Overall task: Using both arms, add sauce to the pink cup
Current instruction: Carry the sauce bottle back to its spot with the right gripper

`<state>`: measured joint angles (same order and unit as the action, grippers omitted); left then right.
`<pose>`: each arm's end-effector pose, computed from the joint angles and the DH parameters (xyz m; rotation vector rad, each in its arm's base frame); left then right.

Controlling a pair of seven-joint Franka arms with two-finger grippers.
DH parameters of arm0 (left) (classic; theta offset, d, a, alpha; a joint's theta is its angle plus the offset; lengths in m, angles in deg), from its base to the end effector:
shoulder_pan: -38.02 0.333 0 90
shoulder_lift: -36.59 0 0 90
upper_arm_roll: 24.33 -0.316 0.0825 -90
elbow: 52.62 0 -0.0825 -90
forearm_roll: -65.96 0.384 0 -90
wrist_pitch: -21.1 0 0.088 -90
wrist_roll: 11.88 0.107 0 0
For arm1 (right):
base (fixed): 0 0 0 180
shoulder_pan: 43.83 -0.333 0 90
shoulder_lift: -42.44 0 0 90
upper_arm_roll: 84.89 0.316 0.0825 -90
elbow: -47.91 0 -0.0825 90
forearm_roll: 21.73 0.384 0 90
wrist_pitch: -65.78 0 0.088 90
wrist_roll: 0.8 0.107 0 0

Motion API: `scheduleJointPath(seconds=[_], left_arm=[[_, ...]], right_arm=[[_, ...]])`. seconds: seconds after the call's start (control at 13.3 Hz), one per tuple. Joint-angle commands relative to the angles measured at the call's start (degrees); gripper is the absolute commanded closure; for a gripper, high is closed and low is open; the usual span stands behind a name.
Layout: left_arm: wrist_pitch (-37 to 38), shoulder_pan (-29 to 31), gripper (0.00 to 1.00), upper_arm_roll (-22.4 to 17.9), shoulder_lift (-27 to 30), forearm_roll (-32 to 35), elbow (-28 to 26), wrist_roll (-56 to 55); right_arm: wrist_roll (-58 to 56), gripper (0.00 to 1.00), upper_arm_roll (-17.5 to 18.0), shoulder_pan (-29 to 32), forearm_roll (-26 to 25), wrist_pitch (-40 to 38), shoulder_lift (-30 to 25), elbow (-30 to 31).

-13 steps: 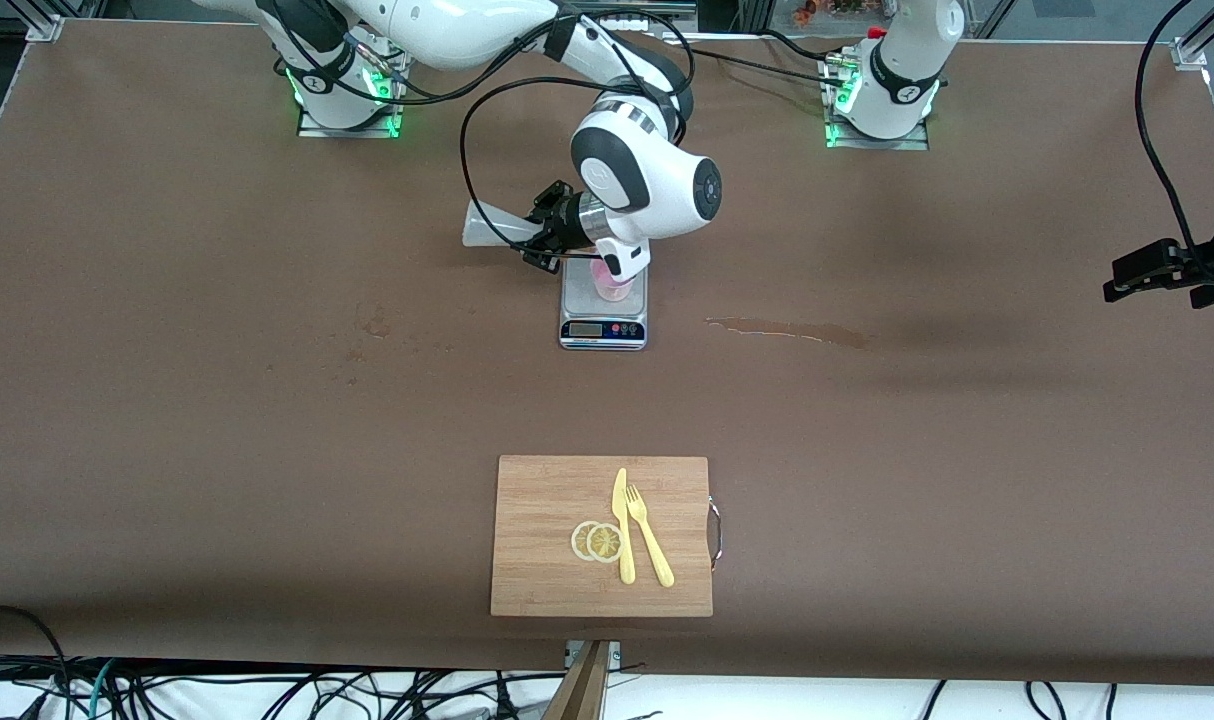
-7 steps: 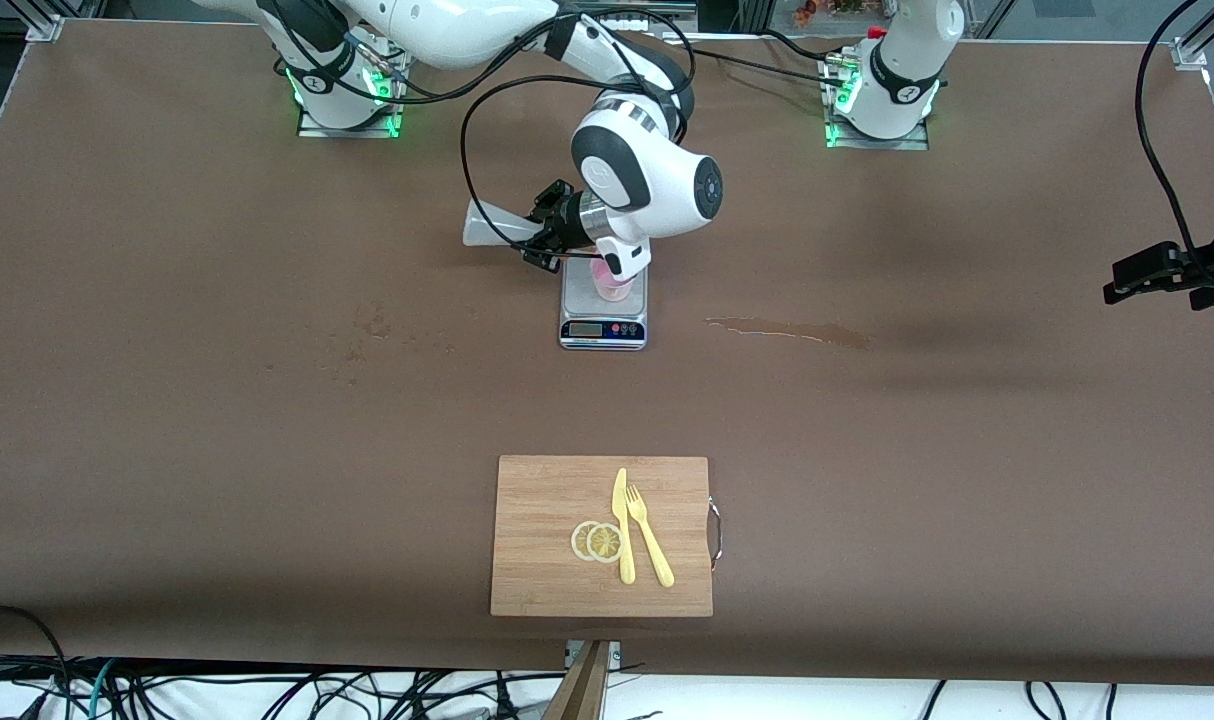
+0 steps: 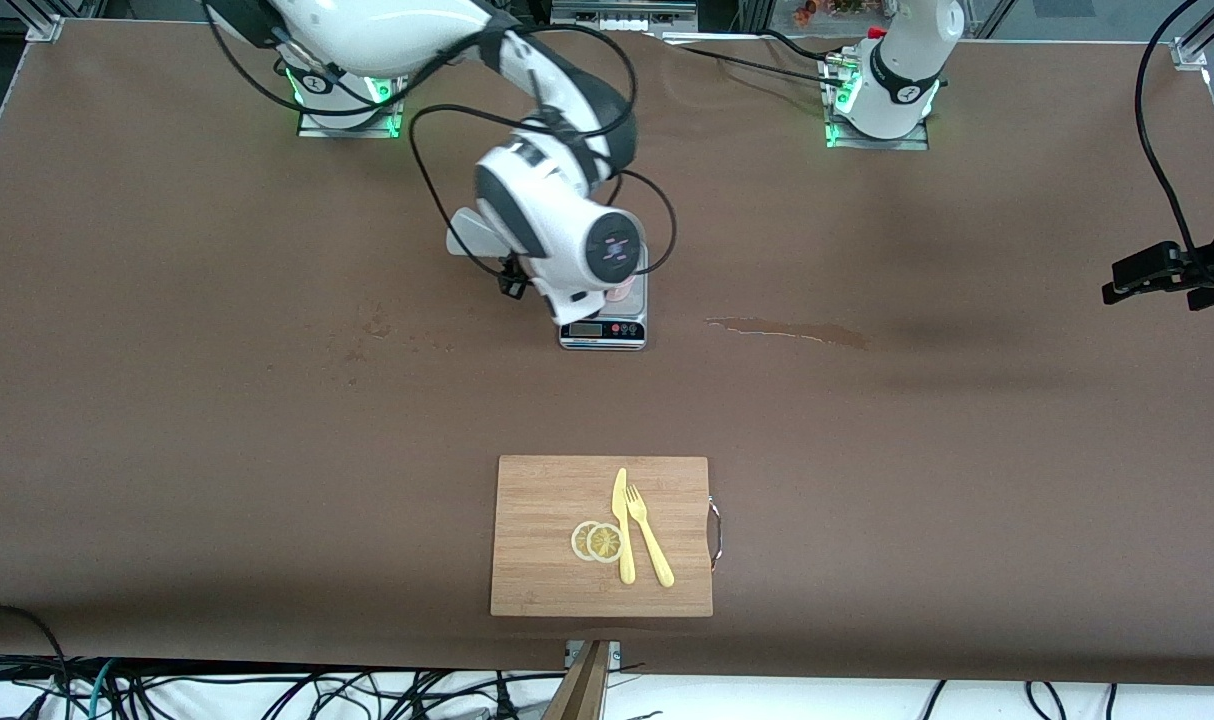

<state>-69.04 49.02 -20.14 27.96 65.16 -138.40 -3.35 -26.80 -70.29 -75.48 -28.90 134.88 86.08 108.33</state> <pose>0.5935 0.0725 0.5728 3.1047 -0.0451 -0.1089 0.5181 0.4424 0.3622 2.4168 1.7199 -0.9034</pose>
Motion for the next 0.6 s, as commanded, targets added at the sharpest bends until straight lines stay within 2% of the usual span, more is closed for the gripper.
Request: scheduleJointPath(seconds=[0.0,0.3,0.53], left_arm=[[0.2,0.7,0.00,0.3,-0.5,-1.5,1.5,1.1],[0.2,0.7,0.00,0.3,-0.5,-1.9,1.5,1.1],[0.2,0.7,0.00,0.3,-0.5,-1.9,1.5,1.1]], right_arm=[[-3.3,1.00,-0.9,5.5,7.9,4.1,-9.1,7.8],[-12.6,1.00,-1.0,15.7,18.0,13.3,-20.8,20.8],[-21.3,1.00,-1.0,22.9,24.2,16.9,-26.7,27.5]])
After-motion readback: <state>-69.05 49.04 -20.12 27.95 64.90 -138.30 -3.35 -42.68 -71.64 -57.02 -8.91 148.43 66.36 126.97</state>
